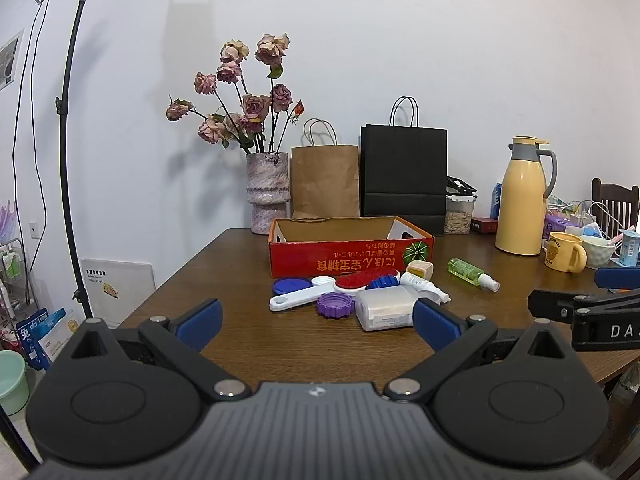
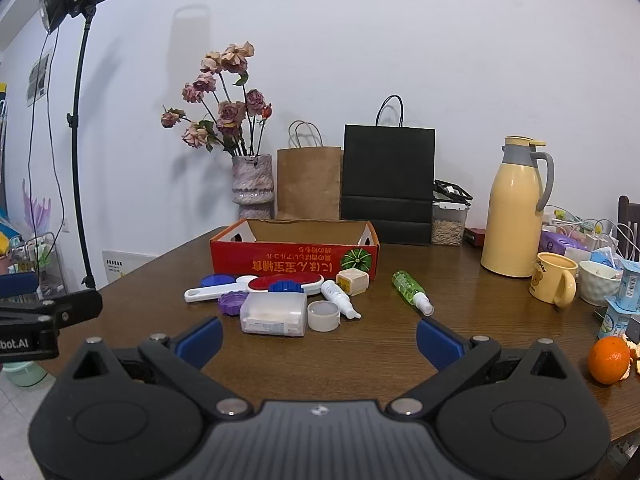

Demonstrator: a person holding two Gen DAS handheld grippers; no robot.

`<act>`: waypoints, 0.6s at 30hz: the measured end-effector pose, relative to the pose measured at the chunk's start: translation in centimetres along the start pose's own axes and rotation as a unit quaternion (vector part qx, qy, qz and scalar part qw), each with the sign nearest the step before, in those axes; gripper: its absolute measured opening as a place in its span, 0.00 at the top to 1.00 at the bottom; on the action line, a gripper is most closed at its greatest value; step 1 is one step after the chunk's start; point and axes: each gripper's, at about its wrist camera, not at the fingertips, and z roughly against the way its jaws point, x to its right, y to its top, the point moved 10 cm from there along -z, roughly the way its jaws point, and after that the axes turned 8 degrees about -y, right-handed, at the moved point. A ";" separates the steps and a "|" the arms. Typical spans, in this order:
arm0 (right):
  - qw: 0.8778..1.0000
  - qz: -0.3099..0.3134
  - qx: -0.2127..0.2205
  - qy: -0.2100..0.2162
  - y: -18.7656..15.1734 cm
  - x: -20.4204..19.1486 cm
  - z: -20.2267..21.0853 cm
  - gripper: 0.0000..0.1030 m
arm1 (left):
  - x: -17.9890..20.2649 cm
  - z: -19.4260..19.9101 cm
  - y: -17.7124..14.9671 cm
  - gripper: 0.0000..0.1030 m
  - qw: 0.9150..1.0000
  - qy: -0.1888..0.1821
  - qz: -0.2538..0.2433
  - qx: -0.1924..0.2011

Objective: Organize rigid objects

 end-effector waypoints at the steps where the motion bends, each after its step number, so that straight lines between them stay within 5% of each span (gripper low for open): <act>1: 1.000 0.000 0.000 0.000 0.0 0.0 0.0 0.00 | 0.0 0.0 0.0 0.00 1.000 0.000 0.000 0.000; 18: 1.000 0.001 0.001 -0.001 0.0 -0.2 0.0 0.00 | -0.1 0.0 0.1 0.00 1.000 0.000 0.000 0.001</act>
